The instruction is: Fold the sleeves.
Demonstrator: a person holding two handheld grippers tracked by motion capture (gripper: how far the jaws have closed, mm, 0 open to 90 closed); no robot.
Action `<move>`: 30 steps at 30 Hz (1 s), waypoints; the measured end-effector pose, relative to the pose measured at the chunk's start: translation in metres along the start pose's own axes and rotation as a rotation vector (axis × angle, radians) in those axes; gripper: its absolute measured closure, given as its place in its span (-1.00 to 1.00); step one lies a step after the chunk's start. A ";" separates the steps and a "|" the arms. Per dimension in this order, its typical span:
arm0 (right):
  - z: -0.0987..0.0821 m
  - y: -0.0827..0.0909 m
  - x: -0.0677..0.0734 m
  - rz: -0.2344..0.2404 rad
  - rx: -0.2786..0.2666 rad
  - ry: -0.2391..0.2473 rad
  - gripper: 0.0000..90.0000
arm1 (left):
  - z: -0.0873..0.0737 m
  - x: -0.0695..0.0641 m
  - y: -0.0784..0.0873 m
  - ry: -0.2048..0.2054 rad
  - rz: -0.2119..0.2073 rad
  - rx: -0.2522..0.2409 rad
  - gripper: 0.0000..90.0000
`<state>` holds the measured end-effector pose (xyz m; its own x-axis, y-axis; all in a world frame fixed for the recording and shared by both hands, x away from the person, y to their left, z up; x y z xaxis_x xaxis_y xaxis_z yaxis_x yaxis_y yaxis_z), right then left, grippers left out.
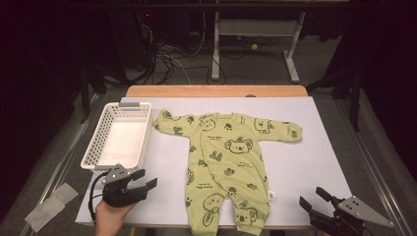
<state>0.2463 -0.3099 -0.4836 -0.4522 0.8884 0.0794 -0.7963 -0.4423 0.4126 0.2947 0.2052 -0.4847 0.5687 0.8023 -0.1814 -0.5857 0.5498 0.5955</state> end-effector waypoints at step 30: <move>-0.001 -0.004 0.000 0.023 0.019 0.009 -0.30 | 0.055 -0.009 -0.002 -0.060 0.004 -0.055 -0.18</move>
<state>0.2493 -0.3087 -0.4861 -0.4744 0.8766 0.0809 -0.7777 -0.4604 0.4279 0.3222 0.1845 -0.4414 0.5989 0.7900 -0.1308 -0.6182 0.5600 0.5516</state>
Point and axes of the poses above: each handheld gripper's, and its own axes: y roughly backward along the jaws, z roughly out of its top, x roughly to its left, the point moved 6 cm from there along -y, roughly forward along the jaws, and after that the axes turned 1 degree about z, right-handed, at the moved point
